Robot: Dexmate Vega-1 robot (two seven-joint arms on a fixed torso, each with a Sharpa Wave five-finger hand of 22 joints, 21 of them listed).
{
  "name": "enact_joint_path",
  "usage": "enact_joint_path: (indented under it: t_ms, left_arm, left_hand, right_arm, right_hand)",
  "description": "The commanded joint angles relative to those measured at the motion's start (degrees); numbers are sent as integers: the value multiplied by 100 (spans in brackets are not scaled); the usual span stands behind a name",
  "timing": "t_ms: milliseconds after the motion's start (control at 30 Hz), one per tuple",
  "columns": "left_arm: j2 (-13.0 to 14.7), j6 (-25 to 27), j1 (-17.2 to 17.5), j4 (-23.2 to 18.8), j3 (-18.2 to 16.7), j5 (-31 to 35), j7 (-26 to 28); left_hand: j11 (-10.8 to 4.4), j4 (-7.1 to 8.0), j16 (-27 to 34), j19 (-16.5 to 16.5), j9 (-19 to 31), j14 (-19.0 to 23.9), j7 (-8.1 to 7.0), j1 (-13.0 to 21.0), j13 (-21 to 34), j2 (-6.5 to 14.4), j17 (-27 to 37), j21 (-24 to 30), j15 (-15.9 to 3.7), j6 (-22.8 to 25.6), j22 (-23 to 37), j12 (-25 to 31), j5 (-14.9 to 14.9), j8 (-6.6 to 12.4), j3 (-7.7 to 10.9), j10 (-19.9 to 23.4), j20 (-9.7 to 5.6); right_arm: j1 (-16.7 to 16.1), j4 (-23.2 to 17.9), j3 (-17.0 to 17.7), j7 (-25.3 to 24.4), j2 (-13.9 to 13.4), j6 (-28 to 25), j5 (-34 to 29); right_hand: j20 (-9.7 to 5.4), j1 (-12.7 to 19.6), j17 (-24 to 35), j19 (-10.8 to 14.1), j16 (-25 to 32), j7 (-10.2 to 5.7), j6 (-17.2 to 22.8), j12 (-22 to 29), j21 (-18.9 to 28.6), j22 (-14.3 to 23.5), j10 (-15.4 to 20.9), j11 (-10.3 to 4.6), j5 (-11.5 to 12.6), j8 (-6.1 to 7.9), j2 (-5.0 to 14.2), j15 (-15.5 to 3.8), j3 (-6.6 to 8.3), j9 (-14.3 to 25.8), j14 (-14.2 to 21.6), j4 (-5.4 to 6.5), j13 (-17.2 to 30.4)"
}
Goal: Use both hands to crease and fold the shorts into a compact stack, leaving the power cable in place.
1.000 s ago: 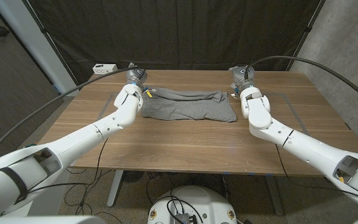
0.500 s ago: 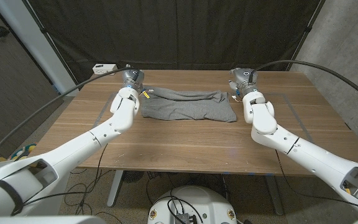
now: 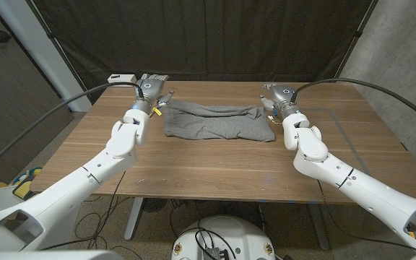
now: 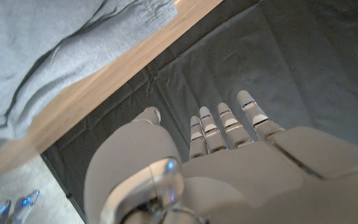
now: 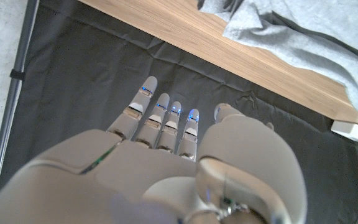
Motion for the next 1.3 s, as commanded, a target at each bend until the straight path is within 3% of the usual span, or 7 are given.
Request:
enact_joint_path:
  t_ms: [33, 267, 433, 700, 800, 933, 1300]
  left_arm:
    - [260, -677, 674, -397, -730, -2009, 1087]
    - [492, -1375, 850, -352, -979, -2956, 1040]
    - [617, -1681, 930, -304, -1045, -3343, 1021]
    - [885, -2256, 835, -79, -977, -3843, 620]
    - [974, -2251, 766, -69, -904, -3893, 431]
    - [1074, -2025, 658, -136, -779, -3868, 166]
    - [1381, -1863, 490, -254, -520, -3625, -209]
  left_hand:
    - [110, 55, -22, -105, -3, -253, 112, -249, 3, 42, -6, -67, 109, -333, -11, -45, 6, -1, 35, -312, -33]
    - [288, 111, -33, -378, -1, -792, 164, -763, -5, -19, -5, -228, 295, -900, -16, -69, 21, 3, -33, -967, 36]
    - [351, 112, -10, -558, -3, -1078, 96, -1323, -7, -300, -5, -351, 346, -1194, -13, -42, 33, 22, -353, -1299, 50]
    - [336, 46, -49, -750, -13, -1632, 40, -1831, -14, -584, -18, -508, 354, -1600, -19, -63, 131, 13, -713, -1796, 41]
    - [310, 13, -39, -848, -15, -1753, -15, -1914, -16, -657, -23, -574, 383, -1760, -22, -68, 167, 5, -795, -1975, 76]
    - [296, -58, -16, -1025, -15, -1935, -348, -2026, -14, -807, -25, -704, 467, -2024, -20, -56, 245, 24, -949, -2284, 322]
    - [306, -288, 77, -1077, -3, -1794, -460, -1907, 1, -1154, -25, -813, 521, -1959, -9, 151, 362, 141, -1145, -1961, 492]
  right_arm:
    - [-497, -331, 277, -828, -28, 314, 799]
    - [-683, -455, 378, -984, -66, 419, 1189]
    - [-738, -475, 347, -1128, -91, 499, 1281]
    - [-808, -522, 228, -1130, -126, 391, 1340]
    - [-812, -517, 202, -1091, -137, 361, 1393]
    - [-817, -547, 132, -1073, -152, 217, 1338]
    - [-845, -465, 6, -1095, -181, 289, 1409]
  right_hand:
    - [-95, -287, -57, -65, -41, 55, -168, -44, -72, 3, -276, 19, -86, -27, -5, -341, 200, 23, -252, 48, 1]
    - [-54, -794, -189, -175, -40, 159, -590, -39, -181, -5, -594, 52, -176, -67, -96, -248, 244, 20, -583, 47, -24]
    - [6, -996, -238, -239, -34, 159, -671, -37, -232, -7, -678, 99, -201, -47, -146, -195, 188, 19, -654, 48, -32]
    - [-73, -1404, -367, -476, -46, 59, -844, -56, -398, -11, -990, -95, -185, -39, -52, -308, 317, 1, -956, 50, -68]
    - [29, -1532, -412, -571, -43, 94, -913, -43, -458, -15, -1025, -64, -198, -39, -130, -247, 284, -2, -1007, 42, -76]
    - [165, -1703, -495, -712, -39, 42, -1006, -19, -554, -22, -1033, -20, -207, -36, -219, -173, 224, -8, -1059, 7, -88]
    - [260, -1909, -658, -871, -5, -194, -1087, 66, -687, -27, -838, -73, -189, -18, -211, -217, 213, -19, -1025, -42, -103]
